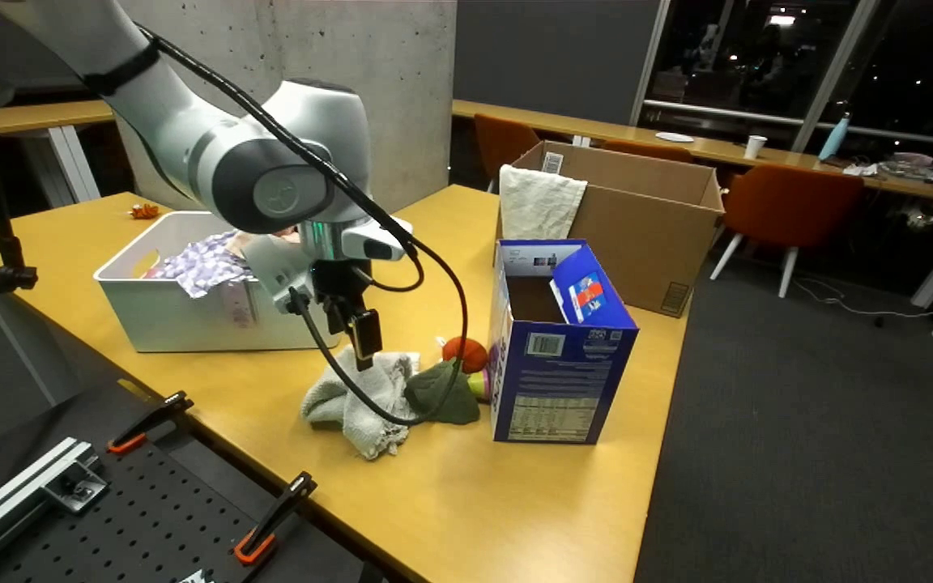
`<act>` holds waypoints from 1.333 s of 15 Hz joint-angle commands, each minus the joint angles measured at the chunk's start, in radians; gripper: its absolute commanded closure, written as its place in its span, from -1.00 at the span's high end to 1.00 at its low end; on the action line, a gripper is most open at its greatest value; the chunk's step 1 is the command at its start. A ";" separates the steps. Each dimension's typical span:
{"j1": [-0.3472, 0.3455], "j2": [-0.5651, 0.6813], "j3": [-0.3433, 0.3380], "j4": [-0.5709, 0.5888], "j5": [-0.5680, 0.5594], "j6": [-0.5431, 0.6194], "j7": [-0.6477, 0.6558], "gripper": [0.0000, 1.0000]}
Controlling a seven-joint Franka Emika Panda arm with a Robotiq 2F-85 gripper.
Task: Move the white towel backwards, then move the turnip plush toy closer to you, cover it with the white towel and put it in the blue box
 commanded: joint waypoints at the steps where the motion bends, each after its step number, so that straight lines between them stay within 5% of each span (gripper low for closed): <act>1: 0.016 0.120 -0.031 0.107 0.022 -0.003 -0.034 1.00; 6: 0.018 0.208 -0.026 0.171 0.043 -0.006 -0.049 1.00; 7: 0.017 0.228 -0.022 0.187 0.047 -0.003 -0.057 0.50; 9: 0.010 0.252 -0.017 0.210 0.058 -0.003 -0.072 0.35; 17: 0.012 0.269 -0.013 0.286 0.099 -0.023 -0.101 -0.90; 20: 0.033 0.238 -0.015 0.340 0.085 -0.046 -0.082 -1.00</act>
